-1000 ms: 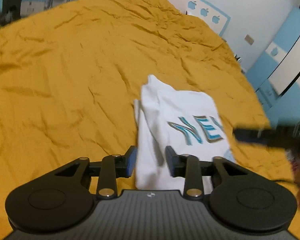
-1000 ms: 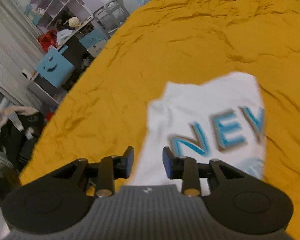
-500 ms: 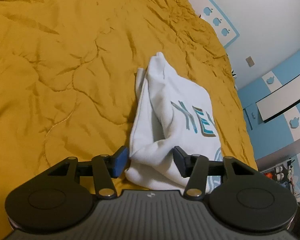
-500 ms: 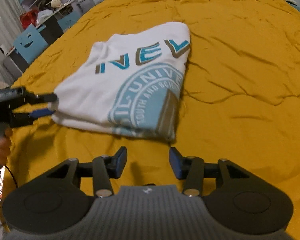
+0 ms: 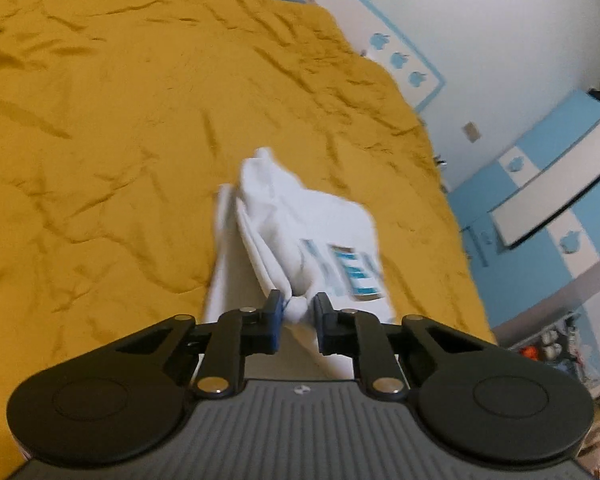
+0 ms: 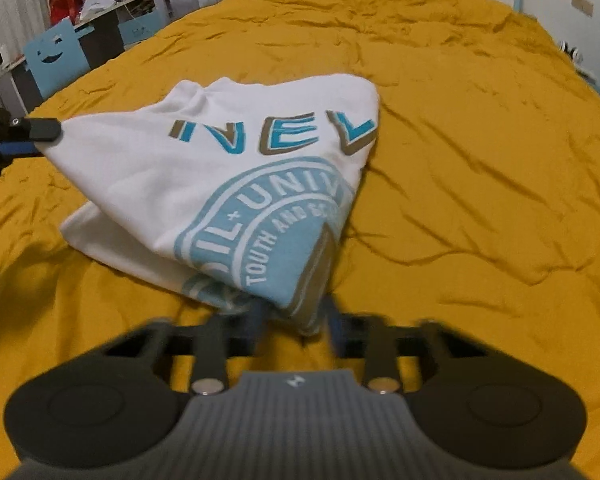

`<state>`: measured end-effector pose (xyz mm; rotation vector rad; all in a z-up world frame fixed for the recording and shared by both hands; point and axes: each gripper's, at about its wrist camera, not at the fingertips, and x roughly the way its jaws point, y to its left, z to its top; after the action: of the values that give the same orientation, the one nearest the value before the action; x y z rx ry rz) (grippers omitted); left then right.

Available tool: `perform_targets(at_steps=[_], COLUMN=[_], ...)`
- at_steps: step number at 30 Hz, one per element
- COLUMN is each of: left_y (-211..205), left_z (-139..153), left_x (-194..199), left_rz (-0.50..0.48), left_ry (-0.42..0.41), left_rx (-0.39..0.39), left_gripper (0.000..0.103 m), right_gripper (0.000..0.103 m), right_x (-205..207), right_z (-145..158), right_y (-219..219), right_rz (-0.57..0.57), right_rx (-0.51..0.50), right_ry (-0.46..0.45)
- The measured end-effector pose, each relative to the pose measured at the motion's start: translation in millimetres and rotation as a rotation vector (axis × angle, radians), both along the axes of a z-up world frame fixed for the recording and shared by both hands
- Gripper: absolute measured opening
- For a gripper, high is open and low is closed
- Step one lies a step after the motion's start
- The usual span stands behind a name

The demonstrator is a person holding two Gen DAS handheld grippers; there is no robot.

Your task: Fold small clothes

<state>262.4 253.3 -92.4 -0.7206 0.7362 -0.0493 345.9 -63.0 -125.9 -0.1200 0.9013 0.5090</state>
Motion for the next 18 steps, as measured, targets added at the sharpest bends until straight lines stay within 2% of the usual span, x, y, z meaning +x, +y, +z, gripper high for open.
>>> perform_targets(at_steps=[1,3,8,9,13,15,18], left_y=[2.4,6.1,-3.4,-4.5,-23.6,-28.8,-36.8], left_z=[-5.5,-19.6,-55.6,-57.8,-58.6,-60.4,-46.3], left_x=[-1.3,-4.6,0.1,0.9,8.9,12.5,8.1], left_rz=[0.005,0.001,-0.025,-0.023,-0.075,-0.074,-0.085], left_ry=[0.020,0.063,0.164,0.172,0.199,0.220,0.202], left_rx=[-0.009,-0.029,0.090,0.103,0.280,0.305,0.331], left_gripper=[0.017,0.017,0.016,0.016,0.017,0.017,0.023], right_gripper=[0.001,0.000,0.000,0.000,0.000,0.000,0.000], right_x=[0.7,1.0,-0.7,-1.0,1.4,3.1,-1.1], right_z=[5.0,9.2,-20.6,-25.8,-40.3,-42.9,-30.2], right_y=[-6.8,-15.2,-14.0,-14.8,-23.7,-29.7,-32.5], right_rz=[-0.021,-0.041,-0.034,-0.038,-0.059,-0.068,-0.055], right_rx=[0.028,0.042,0.000,0.007,0.009,0.017,0.008], right_ry=[0.001,0.004,0.099,0.109,0.146,0.155,0.132])
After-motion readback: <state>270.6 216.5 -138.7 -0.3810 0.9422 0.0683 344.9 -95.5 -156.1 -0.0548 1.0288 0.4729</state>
